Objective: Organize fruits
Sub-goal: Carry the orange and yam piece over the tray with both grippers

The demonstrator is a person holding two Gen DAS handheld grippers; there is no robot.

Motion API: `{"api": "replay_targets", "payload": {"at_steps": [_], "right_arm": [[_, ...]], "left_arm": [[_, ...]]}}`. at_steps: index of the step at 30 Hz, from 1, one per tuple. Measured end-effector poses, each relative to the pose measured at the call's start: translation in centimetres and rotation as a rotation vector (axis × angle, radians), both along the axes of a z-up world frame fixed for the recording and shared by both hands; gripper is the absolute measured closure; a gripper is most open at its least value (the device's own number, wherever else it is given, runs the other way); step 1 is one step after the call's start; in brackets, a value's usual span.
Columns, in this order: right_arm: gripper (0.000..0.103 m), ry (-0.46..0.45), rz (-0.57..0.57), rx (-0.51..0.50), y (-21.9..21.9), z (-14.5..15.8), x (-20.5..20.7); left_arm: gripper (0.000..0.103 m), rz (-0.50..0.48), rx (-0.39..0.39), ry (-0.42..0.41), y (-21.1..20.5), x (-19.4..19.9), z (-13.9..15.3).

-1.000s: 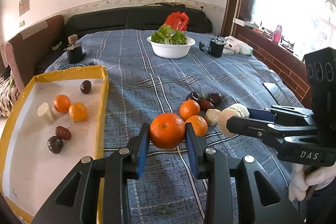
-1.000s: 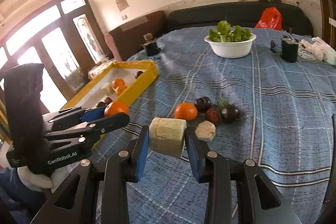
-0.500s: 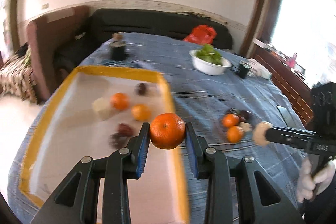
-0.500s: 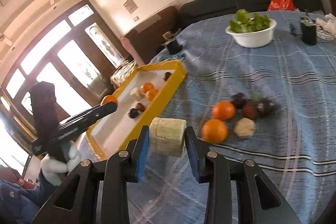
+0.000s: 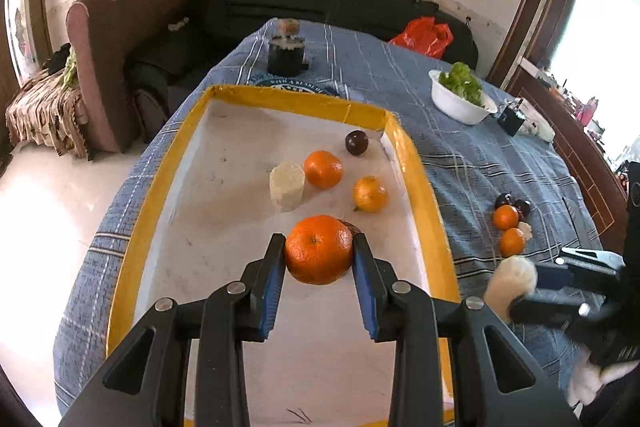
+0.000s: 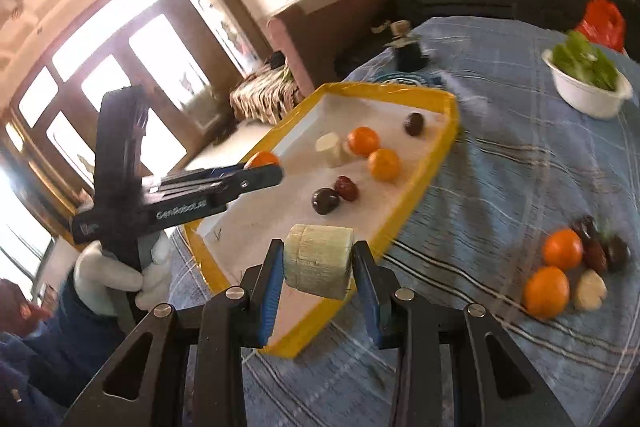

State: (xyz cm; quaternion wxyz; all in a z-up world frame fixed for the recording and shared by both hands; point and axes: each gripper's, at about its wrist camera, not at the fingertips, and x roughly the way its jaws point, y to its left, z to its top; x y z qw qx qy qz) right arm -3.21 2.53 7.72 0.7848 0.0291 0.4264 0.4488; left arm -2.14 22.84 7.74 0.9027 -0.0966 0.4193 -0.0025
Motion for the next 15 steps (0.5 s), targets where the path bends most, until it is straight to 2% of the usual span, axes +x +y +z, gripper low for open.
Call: {"api": "replay_targets", "payload": {"at_steps": [6, 15], "right_arm": [[0.064, -0.009, 0.024, -0.092, 3.6, -1.8, 0.6], [0.064, -0.037, 0.039, -0.143, 5.9, -2.5, 1.0]], "left_arm": [[0.071, -0.007, -0.005, 0.071, 1.1, 2.1, -1.0], [0.071, -0.012, -0.003, 0.122, 1.2, 3.4, -2.7]]}}
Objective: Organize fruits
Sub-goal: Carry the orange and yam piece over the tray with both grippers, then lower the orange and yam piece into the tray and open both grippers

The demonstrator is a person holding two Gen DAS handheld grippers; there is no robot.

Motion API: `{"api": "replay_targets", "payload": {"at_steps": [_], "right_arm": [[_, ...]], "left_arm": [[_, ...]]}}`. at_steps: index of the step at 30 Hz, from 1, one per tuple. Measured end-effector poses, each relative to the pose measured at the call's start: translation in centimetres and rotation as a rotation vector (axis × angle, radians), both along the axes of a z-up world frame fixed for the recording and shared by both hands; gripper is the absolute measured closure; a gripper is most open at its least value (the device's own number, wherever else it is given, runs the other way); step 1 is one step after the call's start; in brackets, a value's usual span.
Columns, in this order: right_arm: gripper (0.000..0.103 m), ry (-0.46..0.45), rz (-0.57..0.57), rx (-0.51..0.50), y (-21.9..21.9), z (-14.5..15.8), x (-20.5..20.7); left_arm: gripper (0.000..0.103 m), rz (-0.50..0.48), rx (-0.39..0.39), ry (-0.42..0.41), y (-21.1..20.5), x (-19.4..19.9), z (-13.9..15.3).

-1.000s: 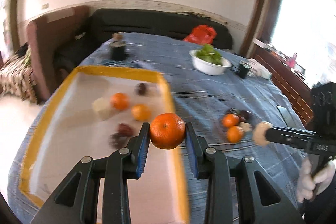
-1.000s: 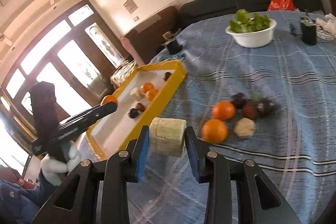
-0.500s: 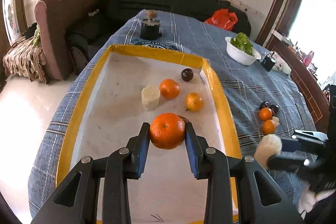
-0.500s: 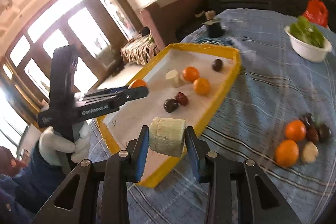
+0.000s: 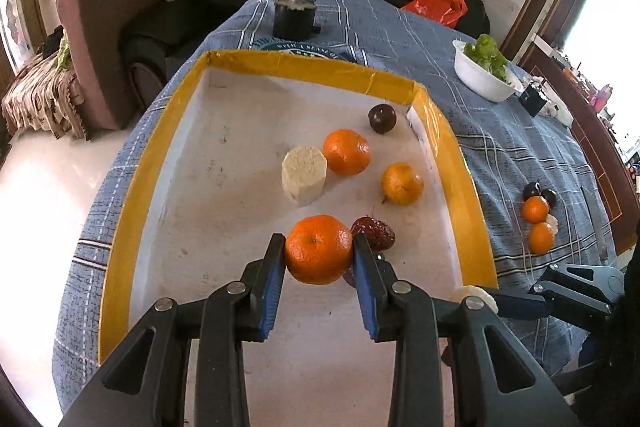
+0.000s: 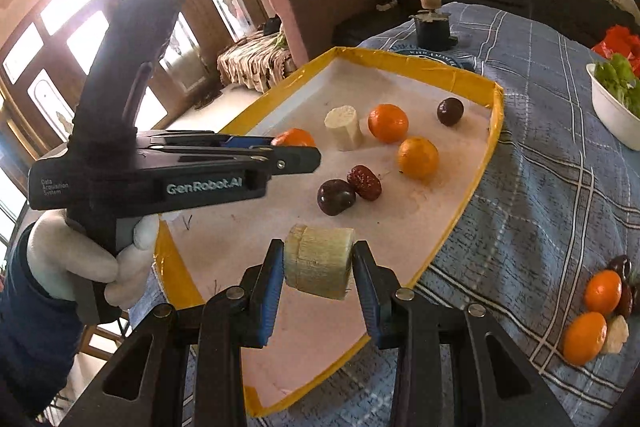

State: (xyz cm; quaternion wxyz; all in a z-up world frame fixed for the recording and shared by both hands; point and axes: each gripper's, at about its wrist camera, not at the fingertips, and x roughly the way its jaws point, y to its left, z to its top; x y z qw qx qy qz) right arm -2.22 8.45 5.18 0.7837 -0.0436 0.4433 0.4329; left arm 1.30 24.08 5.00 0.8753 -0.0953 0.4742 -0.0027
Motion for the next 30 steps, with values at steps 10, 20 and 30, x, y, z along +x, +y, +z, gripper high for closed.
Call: {"api": "replay_targets", "payload": {"at_steps": [10, 20, 30], "right_arm": [[0.064, -0.044, 0.006, -0.059, 1.8, -0.9, 0.3], [0.063, -0.048, -0.016, -0.079, 2.3, -1.8, 0.9], [0.063, -0.073, -0.025, -0.098, 3.1, -2.0, 0.6]], "left_arm": [[0.071, 0.007, -0.001, 0.006, 0.1, 0.8, -1.0], [0.071, -0.003, 0.013, 0.010, -0.1, 1.1, -1.2], [0.071, -0.008, 0.021, 0.013, -0.2, 1.2, -1.3]]}}
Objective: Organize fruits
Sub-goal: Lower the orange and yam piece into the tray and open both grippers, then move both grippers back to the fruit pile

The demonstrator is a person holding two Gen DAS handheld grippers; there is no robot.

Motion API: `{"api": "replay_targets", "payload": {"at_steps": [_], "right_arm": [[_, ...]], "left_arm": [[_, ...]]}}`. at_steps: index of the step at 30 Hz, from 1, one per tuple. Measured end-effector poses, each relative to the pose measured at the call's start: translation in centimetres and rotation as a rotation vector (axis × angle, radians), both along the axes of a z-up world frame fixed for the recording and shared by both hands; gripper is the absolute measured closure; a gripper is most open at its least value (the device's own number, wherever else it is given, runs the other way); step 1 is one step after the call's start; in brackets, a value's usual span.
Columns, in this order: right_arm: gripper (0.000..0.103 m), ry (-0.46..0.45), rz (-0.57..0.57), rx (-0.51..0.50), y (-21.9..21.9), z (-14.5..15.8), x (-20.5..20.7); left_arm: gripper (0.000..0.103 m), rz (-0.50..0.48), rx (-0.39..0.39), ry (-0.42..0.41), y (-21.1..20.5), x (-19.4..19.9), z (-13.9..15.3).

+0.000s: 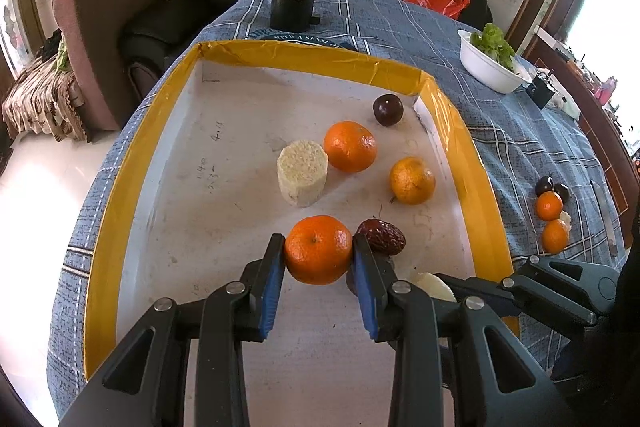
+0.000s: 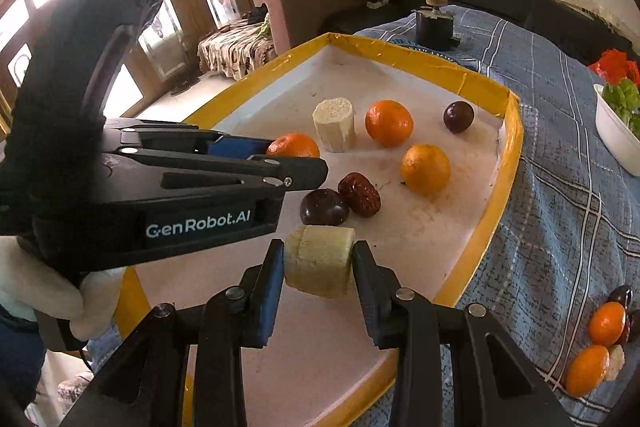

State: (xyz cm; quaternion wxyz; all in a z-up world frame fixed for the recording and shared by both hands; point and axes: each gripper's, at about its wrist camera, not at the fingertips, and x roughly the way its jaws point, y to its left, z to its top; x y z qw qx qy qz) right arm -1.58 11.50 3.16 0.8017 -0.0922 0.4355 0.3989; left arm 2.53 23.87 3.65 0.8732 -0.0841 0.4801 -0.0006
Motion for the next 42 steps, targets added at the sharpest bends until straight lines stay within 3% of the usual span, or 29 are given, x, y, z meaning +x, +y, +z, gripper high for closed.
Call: {"api": "replay_targets", "payload": {"at_steps": [10, 14, 20, 37, 42], "right_arm": [[0.060, 0.003, -0.003, -0.003, 0.1, 0.1, 0.2], [0.057, -0.004, -0.004, 0.012, -0.1, 0.5, 0.0], [0.056, -0.007, -0.013, 0.041, -1.0, 1.5, -0.4], [0.056, -0.023, -0.032, 0.164, -6.5, 5.2, -2.8], [0.056, -0.012, -0.080, 0.192, -9.2, 5.5, -1.5]], "left_arm": [[0.071, -0.001, 0.008, 0.005, -0.2, 0.1, -0.1], [0.059, 0.004, 0.009, -0.003, -0.1, 0.1, 0.0], [0.059, 0.026, 0.005, -0.024, 0.6, -0.1, 0.1], [0.056, 0.078, 0.075, -0.090, 0.7, -2.1, 0.9], [0.051, 0.075, 0.049, -0.137, 0.3, -2.9, 1.8]]}}
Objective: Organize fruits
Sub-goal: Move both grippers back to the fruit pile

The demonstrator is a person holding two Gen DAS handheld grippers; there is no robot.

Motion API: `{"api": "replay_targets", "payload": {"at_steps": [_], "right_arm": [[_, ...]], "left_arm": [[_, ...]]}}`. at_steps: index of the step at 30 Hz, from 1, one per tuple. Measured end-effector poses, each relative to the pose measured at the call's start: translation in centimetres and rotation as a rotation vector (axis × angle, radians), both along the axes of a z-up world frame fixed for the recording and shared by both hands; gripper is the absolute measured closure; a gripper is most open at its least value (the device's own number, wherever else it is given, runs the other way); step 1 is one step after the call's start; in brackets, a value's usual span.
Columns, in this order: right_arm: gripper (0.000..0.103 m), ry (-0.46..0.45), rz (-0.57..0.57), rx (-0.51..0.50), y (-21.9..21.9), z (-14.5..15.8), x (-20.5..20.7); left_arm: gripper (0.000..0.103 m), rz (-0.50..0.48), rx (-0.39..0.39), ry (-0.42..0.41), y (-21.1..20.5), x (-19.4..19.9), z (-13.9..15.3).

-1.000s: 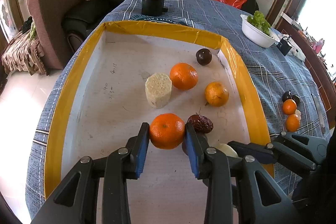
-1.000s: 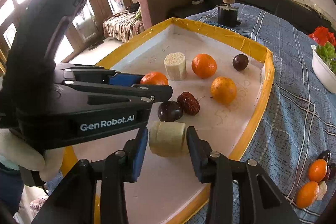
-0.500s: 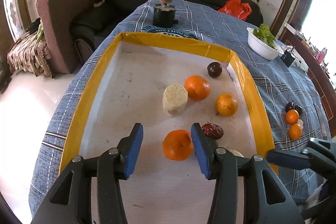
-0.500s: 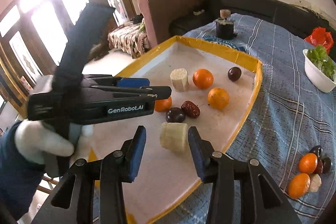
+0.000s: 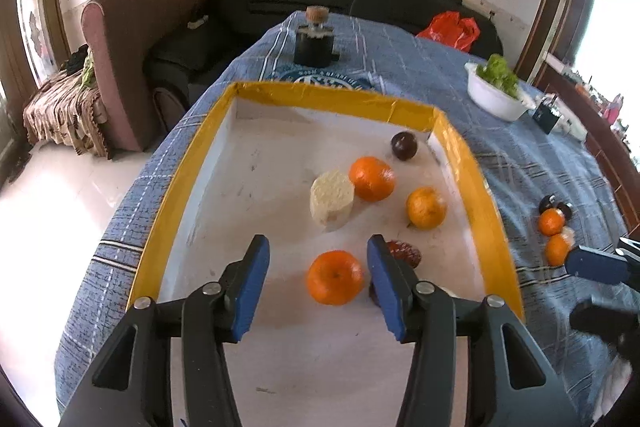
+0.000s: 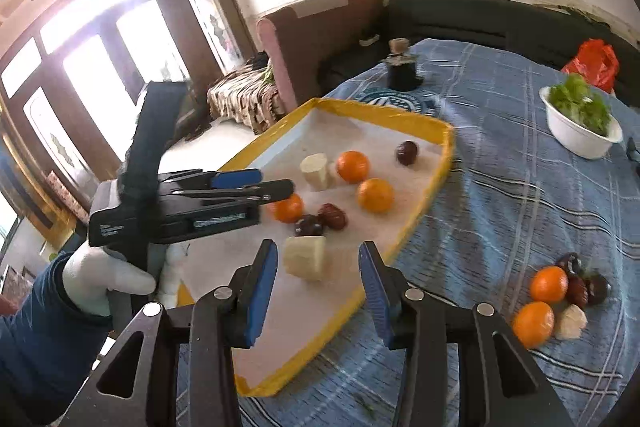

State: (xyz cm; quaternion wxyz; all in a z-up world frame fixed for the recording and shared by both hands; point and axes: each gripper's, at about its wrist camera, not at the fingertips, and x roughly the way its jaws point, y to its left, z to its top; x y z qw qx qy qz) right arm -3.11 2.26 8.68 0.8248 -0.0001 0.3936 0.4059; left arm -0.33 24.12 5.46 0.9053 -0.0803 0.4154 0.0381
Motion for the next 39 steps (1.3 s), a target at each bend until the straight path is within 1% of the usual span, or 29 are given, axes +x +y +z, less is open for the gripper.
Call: {"api": "replay_targets", "payload": {"at_steps": [9, 11, 14, 18, 20, 24, 26, 27, 29, 31, 34, 36, 38, 39], "right_arm": [[0.054, 0.014, -0.069, 0.033, -3.9, 0.3, 1.2], [0.047, 0.014, -0.085, 0.043, -5.0, 0.4, 1.3], [0.041, 0.004, -0.117, 0.046, -6.5, 0.4, 1.7], [0.041, -0.009, -0.185, 0.060, -9.6, 0.7, 2.5], [0.041, -0.012, -0.218, 0.084, -11.4, 0.8, 2.9], [0.044, -0.018, -0.285, 0.136, -14.9, 0.7, 3.7], [0.048, -0.024, -0.321, 0.153, -16.3, 0.3, 4.1], [0.049, -0.023, -0.333, 0.165, -16.7, 0.2, 4.3], [0.050, -0.012, -0.361, 0.187, -17.6, -0.4, 4.8], [0.054, 0.003, -0.375, 0.202, -18.4, -0.9, 5.2], [0.054, 0.041, -0.399, 0.224, -19.4, -1.9, 5.9], [0.054, 0.079, -0.397, 0.272, -20.1, -2.4, 6.1], [0.054, 0.107, -0.419, 0.273, -20.6, -2.5, 6.4], [0.054, 0.102, -0.424, 0.273, -20.8, -2.4, 6.4]], "left_arm": [[0.051, -0.055, 0.035, -0.055, -3.2, -1.1, 1.9], [0.051, -0.067, 0.050, -0.073, -4.1, -1.5, 2.6], [0.051, -0.087, 0.054, -0.112, -5.5, -2.2, 3.9], [0.049, -0.128, 0.042, -0.153, -7.7, -2.8, 5.4], [0.042, -0.154, 0.041, -0.169, -9.1, -3.0, 5.9], [0.042, -0.220, 0.051, -0.179, -12.2, -2.9, 6.3], [0.042, -0.248, 0.049, -0.172, -13.7, -2.6, 6.1], [0.042, -0.263, 0.046, -0.160, -14.6, -2.3, 5.8], [0.042, -0.279, 0.036, -0.136, -15.9, -1.9, 5.1], [0.042, -0.286, 0.047, -0.095, -17.5, -1.2, 3.8], [0.042, -0.313, 0.058, -0.065, -19.9, -1.0, 2.1], [0.042, -0.341, 0.048, -0.046, -21.3, -0.7, 1.0], [0.042, -0.349, 0.042, -0.027, -22.1, -0.2, 0.3], [0.042, -0.353, 0.040, -0.020, -22.4, 0.0, 0.0]]}}
